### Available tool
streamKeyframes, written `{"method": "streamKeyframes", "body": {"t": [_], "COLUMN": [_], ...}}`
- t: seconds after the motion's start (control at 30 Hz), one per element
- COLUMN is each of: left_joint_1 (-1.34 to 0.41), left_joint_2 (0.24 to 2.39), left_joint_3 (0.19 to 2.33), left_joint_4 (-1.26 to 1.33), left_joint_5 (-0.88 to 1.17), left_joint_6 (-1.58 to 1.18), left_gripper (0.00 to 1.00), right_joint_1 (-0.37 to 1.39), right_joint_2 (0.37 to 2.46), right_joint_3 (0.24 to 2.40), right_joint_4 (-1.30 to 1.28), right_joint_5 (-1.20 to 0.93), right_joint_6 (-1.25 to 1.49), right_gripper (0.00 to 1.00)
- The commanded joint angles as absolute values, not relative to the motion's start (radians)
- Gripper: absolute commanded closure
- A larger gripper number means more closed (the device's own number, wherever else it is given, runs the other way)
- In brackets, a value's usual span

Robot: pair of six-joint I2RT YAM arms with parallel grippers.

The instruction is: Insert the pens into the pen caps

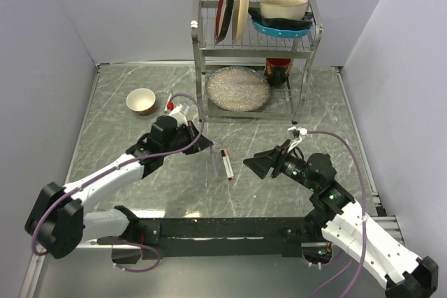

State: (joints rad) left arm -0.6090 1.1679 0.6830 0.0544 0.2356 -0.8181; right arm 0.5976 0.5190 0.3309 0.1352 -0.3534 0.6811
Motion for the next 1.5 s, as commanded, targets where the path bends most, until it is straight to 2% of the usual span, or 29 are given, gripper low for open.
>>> {"method": "streamKeyframes", "body": {"t": [0.0, 0.2, 0.33, 0.43, 0.47, 0.53, 0.67, 0.77, 0.87, 1.03, 1.2, 1.27, 1.3, 1.47], "left_joint_1": [-0.604, -0.607, -0.615, -0.618, -0.618, -0.62, -0.615, -0.58, -0.505, -0.313, -0.221, -0.198, -0.193, -0.18], "left_joint_2": [1.264, 1.414, 1.474, 1.488, 1.483, 1.476, 1.415, 1.372, 1.321, 1.298, 1.399, 1.494, 1.537, 1.817], "left_joint_3": [0.64, 0.637, 0.635, 0.623, 0.624, 0.644, 0.73, 0.84, 0.908, 0.98, 1.148, 1.221, 1.323, 1.626], "left_joint_4": [0.133, 0.216, 0.222, 0.235, 0.227, 0.197, 0.017, -0.178, -0.276, -0.314, -0.345, -0.376, -0.411, -0.612], "left_joint_5": [0.192, 0.227, 0.204, 0.196, 0.184, 0.166, 0.046, -0.061, -0.138, -0.114, -0.054, 0.029, 0.04, -0.034], "left_joint_6": [-0.885, -0.937, -0.965, -0.977, -0.974, -0.947, -0.875, -0.813, -0.778, -0.732, -0.611, -0.551, -0.499, -0.391], "left_gripper": [0.99, 0.99, 0.92, 0.76, 0.66, 0.56, 0.33, 0.18, 0.11, 0.15, 0.17, 0.2, 0.21, 0.32], "right_joint_1": [0.597, 0.595, 0.595, 0.595, 0.595, 0.595, 0.595, 0.595, 0.597, 0.597, 0.597, 0.597, 0.597, 0.595], "right_joint_2": [0.462, 0.485, 0.503, 0.5, 0.499, 0.492, 0.465, 0.402, 0.374, 0.38, 0.335, 0.312, 0.307, 0.281], "right_joint_3": [0.353, 0.38, 0.384, 0.377, 0.374, 0.376, 0.368, 0.354, 0.356, 0.397, 0.4, 0.405, 0.414, 0.448], "right_joint_4": [0.008, -0.072, -0.058, -0.054, -0.057, -0.067, -0.087, -0.087, -0.092, -0.118, -0.121, -0.121, -0.126, -0.184], "right_joint_5": [-0.235, -0.193, -0.221, -0.222, -0.221, -0.222, -0.239, -0.242, -0.245, -0.265, -0.29, -0.305, -0.311, -0.308], "right_joint_6": [0.707, 0.719, 0.722, 0.726, 0.727, 0.73, 0.742, 0.753, 0.747, 0.745, 0.753, 0.746, 0.744, 0.723], "right_gripper": [0.05, 0.01, 0.02, 0.02, 0.02, 0.02, 0.02, 0.02, 0.02, 0.02, 0.04, 0.04, 0.04, 0.04]}}
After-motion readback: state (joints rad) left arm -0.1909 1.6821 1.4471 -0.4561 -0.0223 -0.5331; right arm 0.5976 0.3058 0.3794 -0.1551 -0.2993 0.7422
